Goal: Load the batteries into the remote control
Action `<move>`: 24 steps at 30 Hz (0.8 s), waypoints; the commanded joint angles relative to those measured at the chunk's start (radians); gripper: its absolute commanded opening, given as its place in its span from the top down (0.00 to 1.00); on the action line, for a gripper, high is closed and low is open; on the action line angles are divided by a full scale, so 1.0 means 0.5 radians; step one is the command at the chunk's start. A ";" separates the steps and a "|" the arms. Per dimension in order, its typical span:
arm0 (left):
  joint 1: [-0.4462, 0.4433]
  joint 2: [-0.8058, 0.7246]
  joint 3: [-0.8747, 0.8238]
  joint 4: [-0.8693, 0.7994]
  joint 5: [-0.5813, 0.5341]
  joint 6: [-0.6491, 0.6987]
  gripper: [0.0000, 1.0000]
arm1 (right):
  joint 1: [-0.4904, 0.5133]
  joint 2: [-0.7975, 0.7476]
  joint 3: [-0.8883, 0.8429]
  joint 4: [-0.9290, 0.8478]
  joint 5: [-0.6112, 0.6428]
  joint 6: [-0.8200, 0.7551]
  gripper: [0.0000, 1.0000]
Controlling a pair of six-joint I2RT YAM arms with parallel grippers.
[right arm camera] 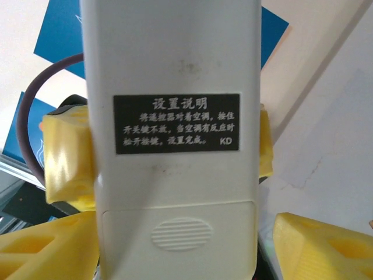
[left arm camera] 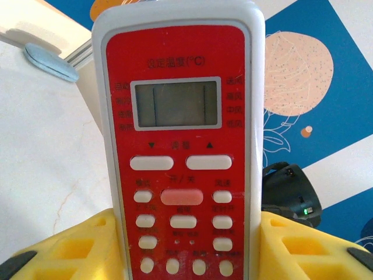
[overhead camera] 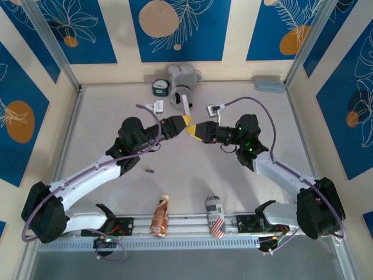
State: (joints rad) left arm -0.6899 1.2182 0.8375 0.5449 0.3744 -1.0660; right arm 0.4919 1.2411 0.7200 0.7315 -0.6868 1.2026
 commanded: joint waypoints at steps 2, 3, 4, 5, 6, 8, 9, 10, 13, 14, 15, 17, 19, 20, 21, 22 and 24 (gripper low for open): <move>0.021 -0.021 -0.009 0.125 0.040 -0.012 0.55 | 0.020 0.055 0.042 0.202 -0.064 0.115 0.30; 0.021 -0.021 -0.009 0.125 0.037 -0.010 0.55 | 0.019 0.056 0.036 0.203 -0.059 0.114 0.30; 0.026 -0.019 -0.009 0.125 0.040 -0.008 0.55 | 0.019 0.051 0.031 0.203 -0.056 0.114 0.36; 0.026 -0.021 -0.011 0.125 0.037 -0.008 0.55 | 0.019 0.050 0.030 0.201 -0.053 0.111 0.43; 0.028 -0.019 -0.012 0.125 0.037 -0.008 0.55 | 0.018 0.048 0.030 0.191 -0.054 0.111 0.47; 0.031 -0.013 -0.017 0.128 0.034 -0.010 0.55 | 0.018 0.046 0.027 0.190 -0.056 0.108 0.52; 0.033 -0.010 -0.018 0.132 0.033 -0.010 0.55 | 0.016 0.043 0.029 0.183 -0.056 0.104 0.52; 0.036 -0.010 -0.021 0.128 0.033 -0.013 0.47 | 0.013 0.037 0.027 0.170 -0.053 0.103 0.53; 0.054 -0.029 -0.040 0.054 -0.019 -0.011 0.13 | -0.002 0.005 0.030 0.049 -0.027 0.040 0.52; 0.072 -0.044 -0.044 0.015 -0.033 -0.001 0.12 | -0.004 -0.015 0.038 -0.042 -0.006 -0.002 0.52; 0.097 -0.063 -0.051 -0.042 -0.048 0.009 0.10 | -0.005 -0.043 0.045 -0.168 0.019 -0.080 0.52; 0.148 -0.124 -0.063 -0.191 -0.074 0.040 0.00 | -0.005 -0.100 0.070 -0.451 0.097 -0.258 0.51; 0.208 -0.206 -0.073 -0.364 -0.114 0.108 0.00 | 0.010 -0.156 0.125 -0.806 0.199 -0.486 0.50; 0.224 -0.243 -0.077 -0.456 -0.140 0.143 0.00 | 0.016 -0.175 0.141 -0.930 0.247 -0.584 0.50; 0.243 -0.285 -0.071 -0.578 -0.184 0.199 0.00 | 0.024 -0.194 0.162 -1.064 0.314 -0.671 0.50; 0.255 -0.324 -0.058 -0.715 -0.232 0.255 0.00 | 0.031 -0.207 0.186 -1.195 0.385 -0.767 0.50; 0.280 -0.389 -0.027 -0.980 -0.337 0.345 0.00 | 0.057 -0.202 0.246 -1.427 0.527 -0.926 0.51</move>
State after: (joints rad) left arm -0.5663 1.0706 0.8070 0.2626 0.2836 -0.9863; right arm 0.5041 1.1572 0.7895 0.2638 -0.5430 0.9218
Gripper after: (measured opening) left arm 0.999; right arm 0.520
